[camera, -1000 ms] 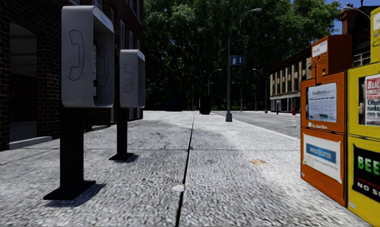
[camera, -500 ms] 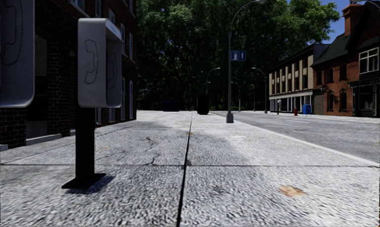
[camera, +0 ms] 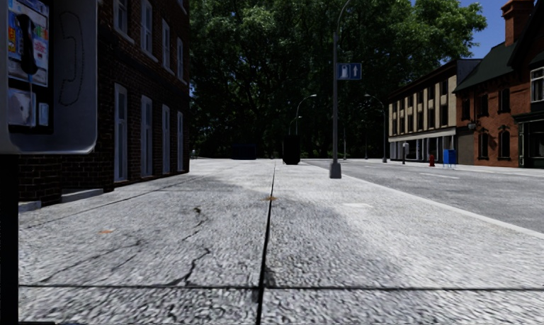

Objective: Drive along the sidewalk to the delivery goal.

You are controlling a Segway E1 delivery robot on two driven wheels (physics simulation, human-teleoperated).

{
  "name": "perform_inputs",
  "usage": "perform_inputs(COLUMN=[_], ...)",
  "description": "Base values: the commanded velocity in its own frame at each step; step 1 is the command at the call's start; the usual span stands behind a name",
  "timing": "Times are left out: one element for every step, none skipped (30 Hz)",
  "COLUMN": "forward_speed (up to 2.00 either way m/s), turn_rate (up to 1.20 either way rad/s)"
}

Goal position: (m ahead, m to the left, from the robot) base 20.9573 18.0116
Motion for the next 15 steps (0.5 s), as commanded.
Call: perform_inputs(forward_speed=[2.0, 2.0, 2.0, 2.0, 2.0, 2.0, 2.0, 2.0, 2.0, 2.0, 2.0, 2.0, 2.0, 2.0, 2.0], turn_rate=[0.0, 0.0, 0.0, 0.0, 0.0, 0.0, 0.0, 0.0, 0.0, 0.0, 0.0, 0.0, 0.0, 0.0, 0.0])
